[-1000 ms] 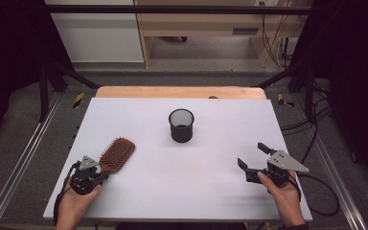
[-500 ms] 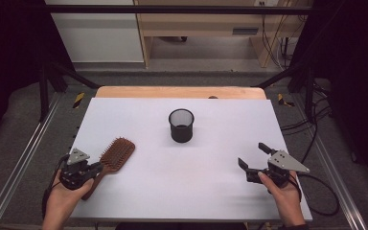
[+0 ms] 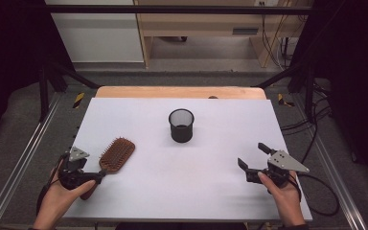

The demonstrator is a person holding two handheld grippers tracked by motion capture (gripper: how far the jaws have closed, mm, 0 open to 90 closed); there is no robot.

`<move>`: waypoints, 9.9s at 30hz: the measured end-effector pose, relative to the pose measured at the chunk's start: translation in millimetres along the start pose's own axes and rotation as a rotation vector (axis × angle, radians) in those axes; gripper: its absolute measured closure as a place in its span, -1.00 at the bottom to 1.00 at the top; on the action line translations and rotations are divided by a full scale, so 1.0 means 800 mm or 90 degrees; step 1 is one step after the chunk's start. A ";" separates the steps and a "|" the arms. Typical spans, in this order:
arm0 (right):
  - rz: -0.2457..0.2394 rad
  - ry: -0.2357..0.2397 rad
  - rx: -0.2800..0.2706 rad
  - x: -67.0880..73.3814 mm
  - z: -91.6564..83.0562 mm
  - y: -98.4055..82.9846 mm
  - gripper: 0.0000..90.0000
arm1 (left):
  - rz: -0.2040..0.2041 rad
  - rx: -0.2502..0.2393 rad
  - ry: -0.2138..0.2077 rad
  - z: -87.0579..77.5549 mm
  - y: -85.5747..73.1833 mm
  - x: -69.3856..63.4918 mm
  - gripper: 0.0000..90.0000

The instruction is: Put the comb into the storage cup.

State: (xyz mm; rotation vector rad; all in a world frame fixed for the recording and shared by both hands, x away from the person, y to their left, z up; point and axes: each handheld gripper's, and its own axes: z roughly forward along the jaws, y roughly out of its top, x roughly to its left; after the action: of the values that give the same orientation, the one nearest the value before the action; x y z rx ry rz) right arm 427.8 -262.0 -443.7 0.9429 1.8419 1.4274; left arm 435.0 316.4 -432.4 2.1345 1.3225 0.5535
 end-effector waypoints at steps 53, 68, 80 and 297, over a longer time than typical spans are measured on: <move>0.001 0.004 -0.007 -0.001 0.000 0.000 -0.86 | 0.063 0.130 -0.043 0.037 0.000 -0.008 0.50; 0.005 0.008 -0.011 -0.001 -0.001 0.001 -0.86 | 0.069 0.109 -0.052 0.036 -0.004 -0.008 0.61; 0.002 0.009 -0.009 0.000 0.000 0.001 -0.86 | 0.069 0.074 -0.053 0.024 0.006 -0.007 0.61; 0.243 0.275 -0.017 0.155 0.155 0.155 0.16 | 0.134 -0.330 -0.156 0.047 0.077 -0.186 0.61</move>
State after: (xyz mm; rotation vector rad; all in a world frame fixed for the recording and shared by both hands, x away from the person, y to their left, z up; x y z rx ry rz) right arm 480.8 -72.7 -356.8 1.0788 2.0085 2.0121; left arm 435.0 151.0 -428.2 1.8404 0.7257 0.6173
